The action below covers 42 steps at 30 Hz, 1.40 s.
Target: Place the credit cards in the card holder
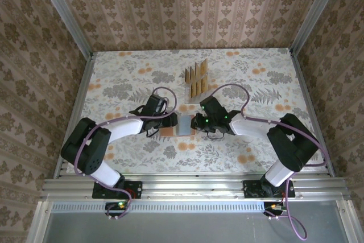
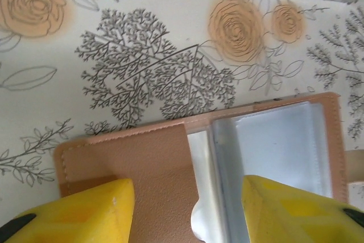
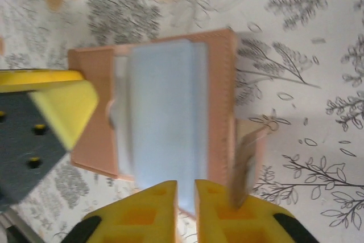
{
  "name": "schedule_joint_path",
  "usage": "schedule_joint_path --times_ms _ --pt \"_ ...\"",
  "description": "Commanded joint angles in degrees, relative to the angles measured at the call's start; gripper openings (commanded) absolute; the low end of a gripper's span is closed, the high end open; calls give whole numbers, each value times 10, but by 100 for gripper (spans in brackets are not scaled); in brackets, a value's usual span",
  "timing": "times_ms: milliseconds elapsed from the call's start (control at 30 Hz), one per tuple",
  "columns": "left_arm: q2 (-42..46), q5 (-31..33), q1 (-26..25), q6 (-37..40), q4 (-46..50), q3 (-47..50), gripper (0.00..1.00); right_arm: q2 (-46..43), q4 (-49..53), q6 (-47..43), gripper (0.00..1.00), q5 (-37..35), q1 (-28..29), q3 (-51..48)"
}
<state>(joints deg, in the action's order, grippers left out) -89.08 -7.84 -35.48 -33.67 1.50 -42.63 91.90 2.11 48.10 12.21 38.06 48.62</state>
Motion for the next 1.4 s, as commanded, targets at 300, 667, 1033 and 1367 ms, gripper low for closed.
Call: schedule_joint_path --times_ms 300,667,1033,1367 --pt "83 -11 1 -14 55 -24 56 35 116 -85 31 12 -17 104" --pt "90 -15 -6 -32 33 14 41 112 109 -94 28 39 -18 147" --pt "55 -4 -8 -12 23 31 35 144 99 -93 24 49 -18 160" --pt "28 12 -12 18 7 39 34 169 92 -92 22 54 -18 163"
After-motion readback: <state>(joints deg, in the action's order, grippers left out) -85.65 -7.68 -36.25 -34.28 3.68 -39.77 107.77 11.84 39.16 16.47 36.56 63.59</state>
